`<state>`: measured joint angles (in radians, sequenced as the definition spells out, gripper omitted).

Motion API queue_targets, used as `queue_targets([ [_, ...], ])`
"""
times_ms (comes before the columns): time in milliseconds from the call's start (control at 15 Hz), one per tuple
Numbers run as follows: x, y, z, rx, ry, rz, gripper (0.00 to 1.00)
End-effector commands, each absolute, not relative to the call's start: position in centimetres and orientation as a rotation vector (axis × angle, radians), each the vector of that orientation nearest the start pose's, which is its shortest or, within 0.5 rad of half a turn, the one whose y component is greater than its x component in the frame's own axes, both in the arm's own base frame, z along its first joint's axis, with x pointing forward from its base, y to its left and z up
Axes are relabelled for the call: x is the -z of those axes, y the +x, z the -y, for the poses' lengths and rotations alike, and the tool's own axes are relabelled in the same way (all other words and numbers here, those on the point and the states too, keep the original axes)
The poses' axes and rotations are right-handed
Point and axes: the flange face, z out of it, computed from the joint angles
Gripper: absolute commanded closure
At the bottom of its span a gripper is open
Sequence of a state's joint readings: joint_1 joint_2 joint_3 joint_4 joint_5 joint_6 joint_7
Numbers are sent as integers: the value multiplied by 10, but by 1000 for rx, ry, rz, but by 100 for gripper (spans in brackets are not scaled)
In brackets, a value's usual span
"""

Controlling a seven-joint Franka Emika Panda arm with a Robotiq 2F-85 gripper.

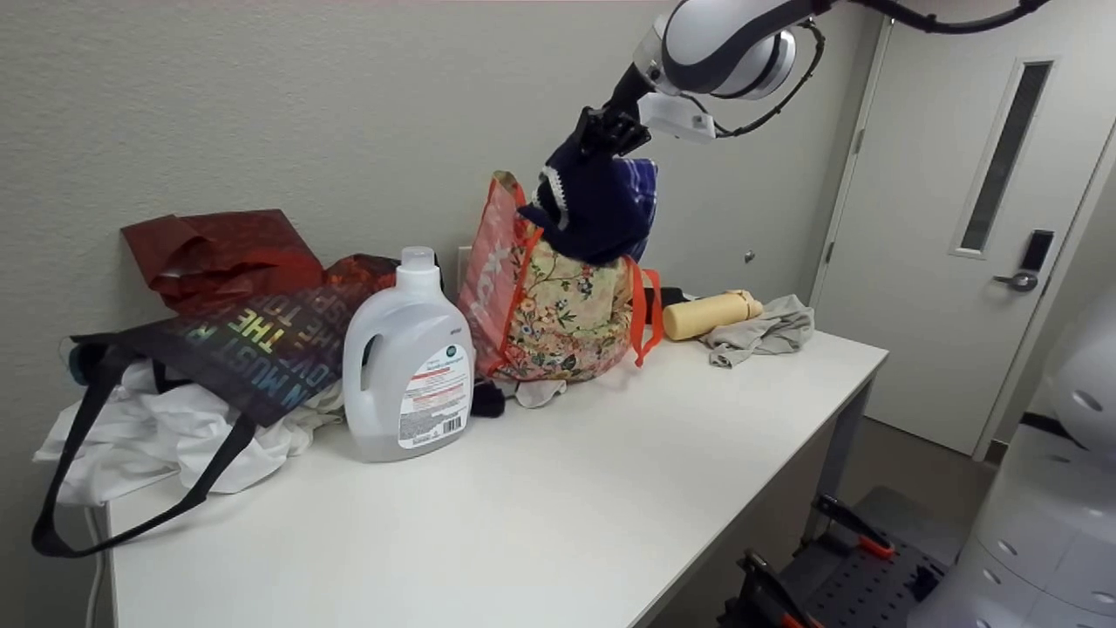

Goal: Put the clothes in the bag

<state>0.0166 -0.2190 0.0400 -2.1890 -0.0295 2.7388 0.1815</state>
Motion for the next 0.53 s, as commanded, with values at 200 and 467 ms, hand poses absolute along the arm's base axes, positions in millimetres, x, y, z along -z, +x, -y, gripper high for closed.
queue_targets([
  [200,-571,581,-43,1362,-2745,-108,92],
  [467,-574,612,-64,1411,-2726,-20,92],
])
